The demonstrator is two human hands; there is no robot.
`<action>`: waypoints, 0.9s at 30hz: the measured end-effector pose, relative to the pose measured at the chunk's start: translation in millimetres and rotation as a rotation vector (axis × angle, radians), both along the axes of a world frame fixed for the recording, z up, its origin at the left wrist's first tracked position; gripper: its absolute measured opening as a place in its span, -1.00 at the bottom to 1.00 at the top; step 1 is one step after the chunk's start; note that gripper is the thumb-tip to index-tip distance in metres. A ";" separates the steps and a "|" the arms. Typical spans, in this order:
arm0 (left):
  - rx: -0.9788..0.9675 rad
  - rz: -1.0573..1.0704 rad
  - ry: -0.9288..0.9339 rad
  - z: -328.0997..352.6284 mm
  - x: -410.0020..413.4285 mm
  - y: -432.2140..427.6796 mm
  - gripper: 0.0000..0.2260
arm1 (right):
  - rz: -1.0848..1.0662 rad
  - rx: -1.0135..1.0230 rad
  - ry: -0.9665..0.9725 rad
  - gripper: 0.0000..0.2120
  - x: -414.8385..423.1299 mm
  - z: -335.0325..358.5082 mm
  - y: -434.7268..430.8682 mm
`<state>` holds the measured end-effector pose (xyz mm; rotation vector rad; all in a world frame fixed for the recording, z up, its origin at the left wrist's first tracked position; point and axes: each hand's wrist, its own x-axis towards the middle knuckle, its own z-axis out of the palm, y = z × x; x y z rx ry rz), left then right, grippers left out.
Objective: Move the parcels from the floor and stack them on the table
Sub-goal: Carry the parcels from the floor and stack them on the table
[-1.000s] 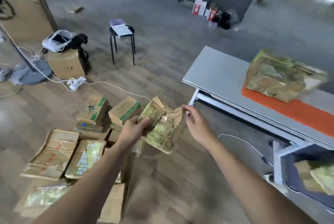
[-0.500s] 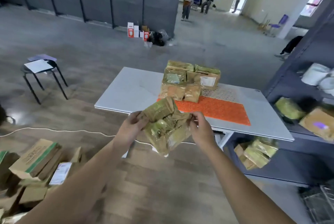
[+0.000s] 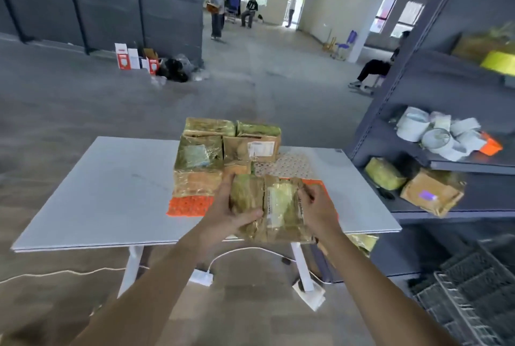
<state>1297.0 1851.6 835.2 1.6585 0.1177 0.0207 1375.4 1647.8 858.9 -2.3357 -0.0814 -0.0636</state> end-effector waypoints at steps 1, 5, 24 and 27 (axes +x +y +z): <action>-0.019 -0.001 0.025 0.4 19.2 1.3 -0.15 | -0.016 0.005 -0.001 -0.80 16.8 4.8 1.9; -0.151 0.060 0.189 2.9 92.6 8.2 -0.42 | -0.038 0.076 0.020 -0.74 73.6 20.8 9.6; -0.104 0.116 0.618 -5.8 289.4 -7.4 -0.42 | 0.004 0.127 0.246 -0.61 290.6 -8.6 3.0; 0.056 0.125 0.677 -6.7 314.4 -15.4 -0.53 | 0.076 0.075 0.315 -0.62 330.2 -26.0 5.1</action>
